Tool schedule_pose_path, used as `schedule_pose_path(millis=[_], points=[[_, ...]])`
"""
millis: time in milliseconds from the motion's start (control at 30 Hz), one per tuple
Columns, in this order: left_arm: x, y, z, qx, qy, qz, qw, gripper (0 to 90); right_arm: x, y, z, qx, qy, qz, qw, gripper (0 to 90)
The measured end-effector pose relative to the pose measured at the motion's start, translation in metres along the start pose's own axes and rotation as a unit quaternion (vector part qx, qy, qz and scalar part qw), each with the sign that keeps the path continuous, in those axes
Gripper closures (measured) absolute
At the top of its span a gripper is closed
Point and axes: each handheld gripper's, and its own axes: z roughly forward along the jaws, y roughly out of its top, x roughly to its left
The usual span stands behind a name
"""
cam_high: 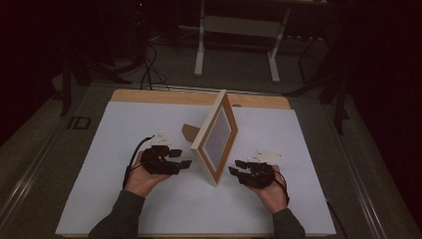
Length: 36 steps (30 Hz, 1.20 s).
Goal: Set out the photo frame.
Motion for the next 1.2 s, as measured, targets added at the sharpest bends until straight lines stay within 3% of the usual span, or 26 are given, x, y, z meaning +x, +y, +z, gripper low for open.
schedule_pose_path(millis=[133, 400, 500, 800, 1200], points=[[-0.006, -0.001, -0.004, -0.008, -0.002, 0.002, 1.0, 40.8, -0.001, 0.0, -0.001, 0.0, -0.002, 0.003, 1.0, 60.1], [-0.017, 0.003, -0.007, -0.025, 0.015, -0.005, 0.9996, 39.7, -0.002, -0.001, 0.0, 0.003, -0.007, 0.005, 1.0, 58.4], [-0.022, 0.005, -0.003, -0.026, 0.015, -0.004, 0.9995, 38.6, -0.002, -0.002, 0.0, 0.008, -0.018, 0.001, 0.9998, 58.0], [-0.038, 0.015, 0.01, -0.034, 0.022, 0.004, 0.9992, 38.0, -0.002, -0.002, 0.0, 0.008, -0.016, 0.002, 0.9998, 57.4], [-0.043, 0.027, 0.028, -0.049, 0.037, -0.017, 0.998, 37.7, -0.002, -0.003, 0.0, 0.008, -0.017, 0.002, 0.9998, 57.2]])
